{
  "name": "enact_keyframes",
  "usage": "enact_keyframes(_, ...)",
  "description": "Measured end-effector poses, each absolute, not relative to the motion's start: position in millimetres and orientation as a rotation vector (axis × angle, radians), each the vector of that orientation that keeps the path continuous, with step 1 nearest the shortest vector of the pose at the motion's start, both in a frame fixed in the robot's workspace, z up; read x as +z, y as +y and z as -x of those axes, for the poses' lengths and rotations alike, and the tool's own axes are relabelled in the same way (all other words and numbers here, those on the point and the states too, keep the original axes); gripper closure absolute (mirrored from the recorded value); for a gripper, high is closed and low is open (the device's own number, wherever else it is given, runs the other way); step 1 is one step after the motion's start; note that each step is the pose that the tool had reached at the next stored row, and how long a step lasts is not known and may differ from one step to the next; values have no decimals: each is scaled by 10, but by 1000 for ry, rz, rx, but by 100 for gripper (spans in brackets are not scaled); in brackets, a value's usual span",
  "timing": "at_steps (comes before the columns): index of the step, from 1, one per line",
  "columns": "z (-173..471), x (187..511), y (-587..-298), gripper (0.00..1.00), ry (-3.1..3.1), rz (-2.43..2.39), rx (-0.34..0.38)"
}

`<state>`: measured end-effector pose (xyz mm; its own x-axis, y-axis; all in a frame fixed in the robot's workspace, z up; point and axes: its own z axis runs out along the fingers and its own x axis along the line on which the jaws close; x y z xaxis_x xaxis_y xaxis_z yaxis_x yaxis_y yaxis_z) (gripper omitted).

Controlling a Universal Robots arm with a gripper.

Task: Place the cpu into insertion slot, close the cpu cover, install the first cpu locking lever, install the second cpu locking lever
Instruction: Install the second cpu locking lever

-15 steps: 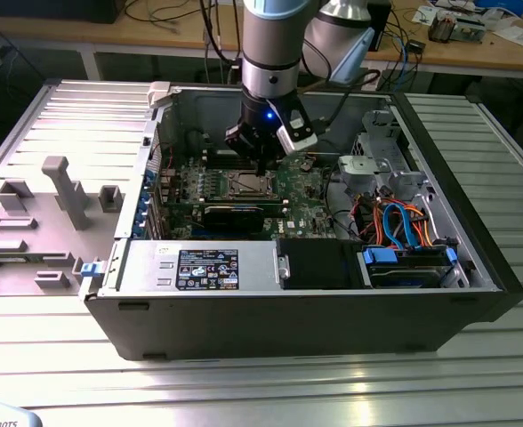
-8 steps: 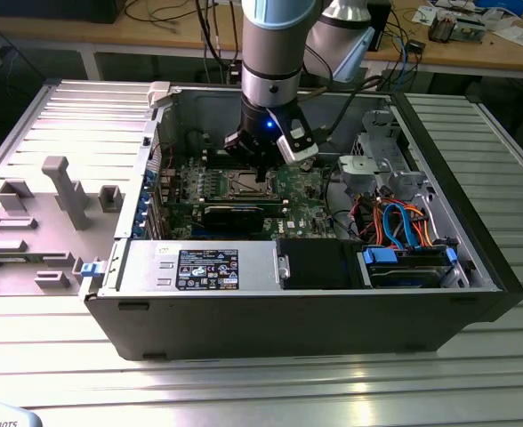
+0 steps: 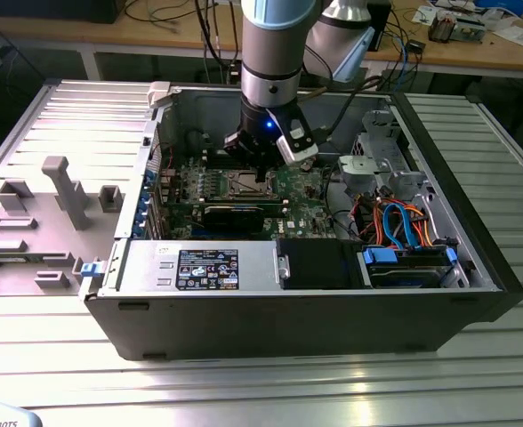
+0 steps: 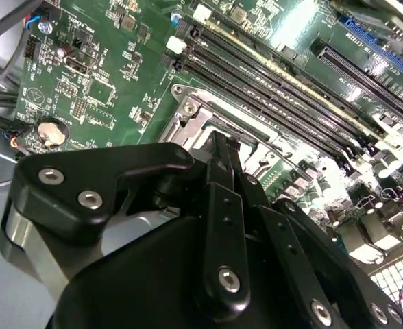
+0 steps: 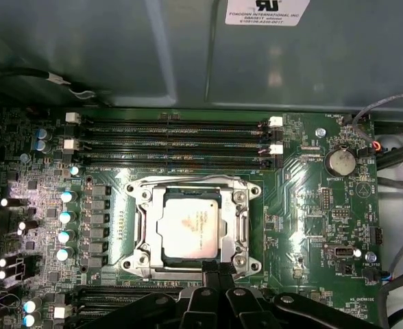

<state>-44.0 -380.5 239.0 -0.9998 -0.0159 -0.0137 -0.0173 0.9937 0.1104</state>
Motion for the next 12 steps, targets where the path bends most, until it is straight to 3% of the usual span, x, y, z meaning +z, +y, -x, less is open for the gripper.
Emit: enact_keyframes(12,439,2333,-3983,89,3129,25,185)
